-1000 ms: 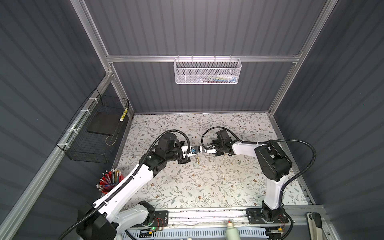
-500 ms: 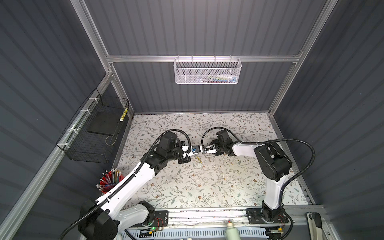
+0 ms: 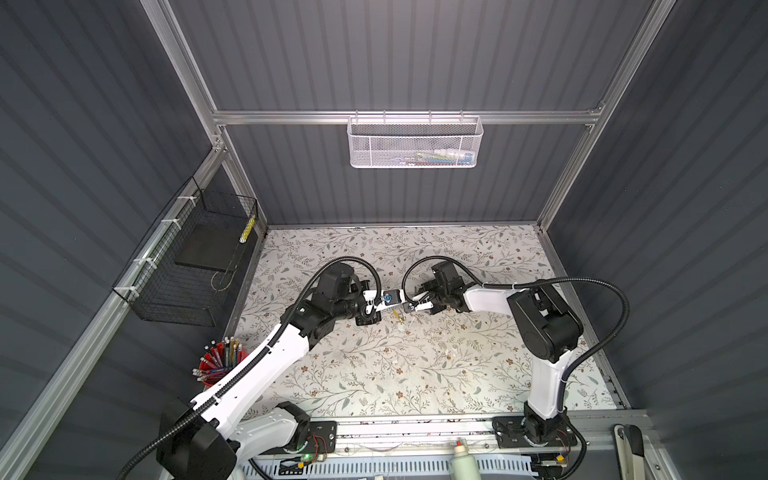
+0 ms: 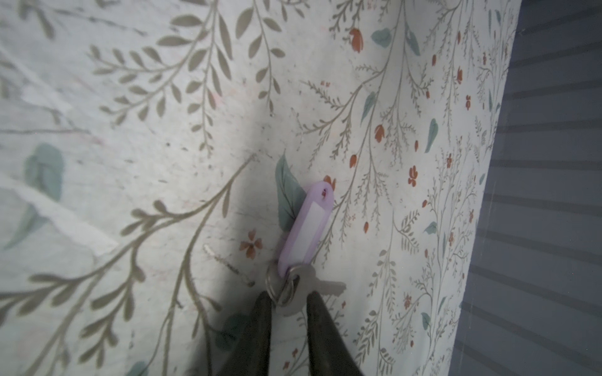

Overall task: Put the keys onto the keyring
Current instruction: 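Lower the right gripper and close it on the lilac-tag key's ring, then lift the lilac-tag key with the right gripper toward the hoop in the left gripper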

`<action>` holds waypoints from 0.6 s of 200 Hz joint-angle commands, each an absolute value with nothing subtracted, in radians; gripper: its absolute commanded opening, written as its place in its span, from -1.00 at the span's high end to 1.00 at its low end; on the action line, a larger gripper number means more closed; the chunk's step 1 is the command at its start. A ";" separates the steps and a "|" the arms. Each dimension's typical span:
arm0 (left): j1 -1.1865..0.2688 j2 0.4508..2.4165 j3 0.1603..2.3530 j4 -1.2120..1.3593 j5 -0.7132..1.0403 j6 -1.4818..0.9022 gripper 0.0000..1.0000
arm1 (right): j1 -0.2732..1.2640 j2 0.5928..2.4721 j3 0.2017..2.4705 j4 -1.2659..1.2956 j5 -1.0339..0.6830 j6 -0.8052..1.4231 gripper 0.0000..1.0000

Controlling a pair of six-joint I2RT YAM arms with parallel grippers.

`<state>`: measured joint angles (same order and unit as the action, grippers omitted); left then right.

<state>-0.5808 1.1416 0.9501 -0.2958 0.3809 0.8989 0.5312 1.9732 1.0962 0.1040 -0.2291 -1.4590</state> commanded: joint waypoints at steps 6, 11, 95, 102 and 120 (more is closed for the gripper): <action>-0.575 1.144 0.985 -0.305 0.391 0.912 1.00 | 0.542 2.017 1.097 0.077 -0.215 -1.450 0.58; -0.575 1.143 0.986 -0.305 0.390 0.913 1.00 | 0.543 2.017 1.097 0.082 -0.216 -1.448 0.59; -0.574 1.158 1.000 -0.303 0.414 0.908 1.00 | 0.550 1.965 1.050 0.184 -0.212 -1.329 0.98; -0.574 1.157 1.000 -0.299 0.417 0.908 1.00 | 0.550 1.955 1.041 0.201 -0.209 -1.304 1.00; -0.572 1.158 1.001 -0.297 0.423 0.905 1.00 | 0.542 1.915 1.020 0.223 -0.220 -1.229 1.00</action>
<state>-0.5804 1.1545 0.9661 -0.2993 0.3893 0.8989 0.5461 1.9717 1.0512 0.1944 -0.2111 -1.3418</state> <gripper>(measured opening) 0.047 0.047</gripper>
